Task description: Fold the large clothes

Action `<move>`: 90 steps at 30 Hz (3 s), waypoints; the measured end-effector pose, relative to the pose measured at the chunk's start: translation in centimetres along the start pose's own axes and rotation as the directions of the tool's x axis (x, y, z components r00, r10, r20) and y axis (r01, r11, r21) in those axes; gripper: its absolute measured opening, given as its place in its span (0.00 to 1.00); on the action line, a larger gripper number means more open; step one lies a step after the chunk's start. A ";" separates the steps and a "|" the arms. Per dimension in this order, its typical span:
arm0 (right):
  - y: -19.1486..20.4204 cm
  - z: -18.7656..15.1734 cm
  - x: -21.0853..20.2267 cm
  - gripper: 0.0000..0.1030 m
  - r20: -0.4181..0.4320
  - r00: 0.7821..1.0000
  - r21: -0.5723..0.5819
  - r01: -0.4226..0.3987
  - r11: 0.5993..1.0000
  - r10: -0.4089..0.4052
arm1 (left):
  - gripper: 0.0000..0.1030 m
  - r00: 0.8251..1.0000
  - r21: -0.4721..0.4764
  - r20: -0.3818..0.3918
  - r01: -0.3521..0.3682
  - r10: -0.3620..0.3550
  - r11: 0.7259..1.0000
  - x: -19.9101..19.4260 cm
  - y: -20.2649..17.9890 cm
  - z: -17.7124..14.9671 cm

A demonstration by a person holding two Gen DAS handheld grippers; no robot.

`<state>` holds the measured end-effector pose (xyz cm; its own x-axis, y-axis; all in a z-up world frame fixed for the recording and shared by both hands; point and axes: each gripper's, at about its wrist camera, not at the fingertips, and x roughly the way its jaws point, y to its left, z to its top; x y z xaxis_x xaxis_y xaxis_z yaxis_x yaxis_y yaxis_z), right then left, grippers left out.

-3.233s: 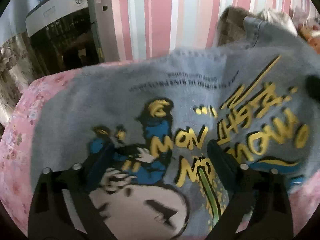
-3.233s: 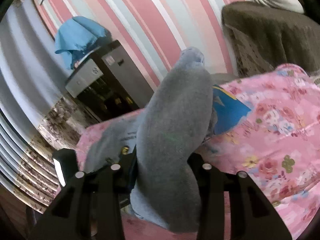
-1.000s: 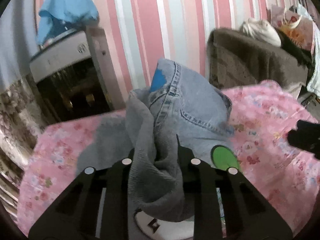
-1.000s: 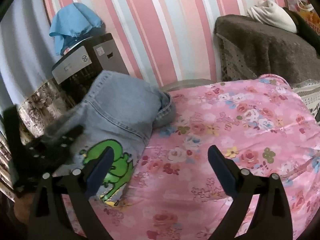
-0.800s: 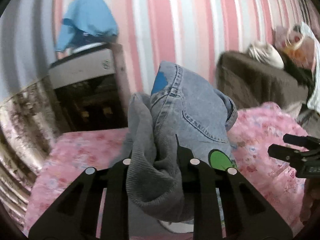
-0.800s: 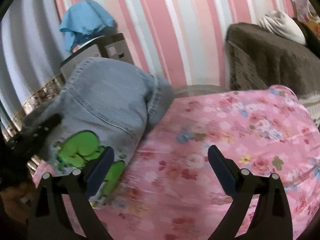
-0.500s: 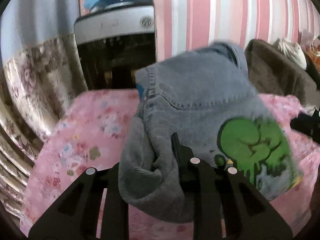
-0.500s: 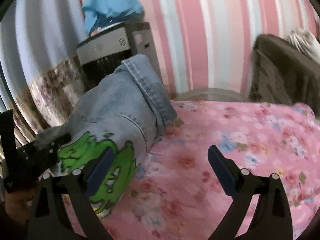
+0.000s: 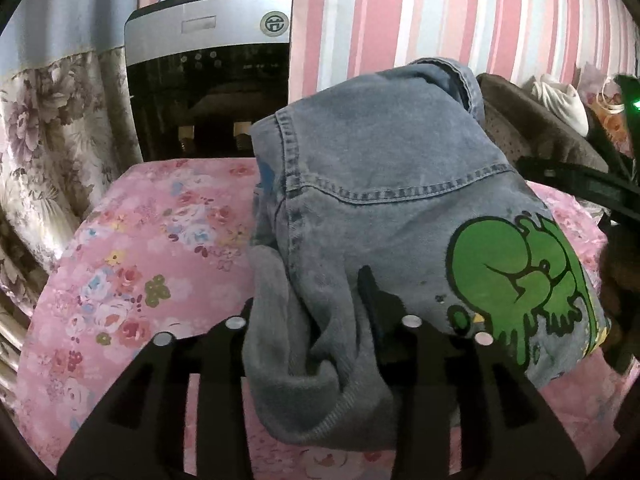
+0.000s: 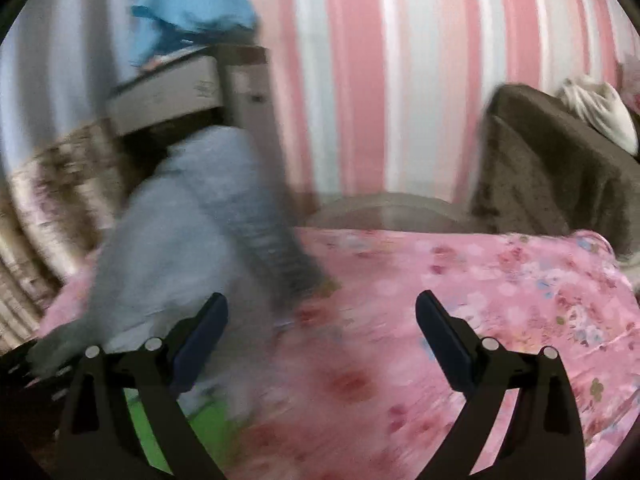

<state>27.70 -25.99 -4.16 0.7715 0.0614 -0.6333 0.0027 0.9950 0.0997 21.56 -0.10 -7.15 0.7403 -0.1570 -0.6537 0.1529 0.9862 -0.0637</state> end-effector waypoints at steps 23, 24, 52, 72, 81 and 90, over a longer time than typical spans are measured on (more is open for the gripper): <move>-0.8 3.9 13.5 0.03 -0.100 0.984 -0.095 -0.158 0.983 0.148 | 0.36 1.000 0.037 -0.002 0.005 -0.005 0.999 1.2 -0.7 1.1; -0.7 4.3 14.7 0.03 -0.123 0.981 -0.069 -0.158 0.985 0.149 | 0.36 1.000 0.039 -0.004 0.011 -0.011 0.999 1.3 -0.6 1.1; 5.2 -2.3 -0.9 0.97 -0.015 0.961 -0.119 0.272 0.955 -0.275 | 0.82 0.989 0.007 -0.097 -0.113 0.113 0.994 6.1 0.6 5.6; 1.4 5.5 -0.8 0.98 0.101 0.991 -0.040 0.087 0.995 -0.083 | 0.96 0.997 -0.027 0.047 -0.058 0.059 0.998 3.9 1.9 11.7; 2.8 5.5 9.9 0.98 -0.090 0.982 -0.146 0.152 0.978 -0.166 | 0.97 0.989 0.074 -0.077 -0.118 0.124 0.990 14.1 0.0 12.4; 2.2 4.8 13.0 0.98 -0.228 0.968 -0.106 0.080 0.991 -0.102 | 0.97 0.978 0.039 -0.184 -0.091 0.097 0.995 18.3 1.6 10.0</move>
<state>40.80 -23.42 -8.54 0.6014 -0.0246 -0.7986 -0.0035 0.9994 -0.0334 41.94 -1.92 -11.69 0.6182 -0.0484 -0.7845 0.1100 0.9936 0.0254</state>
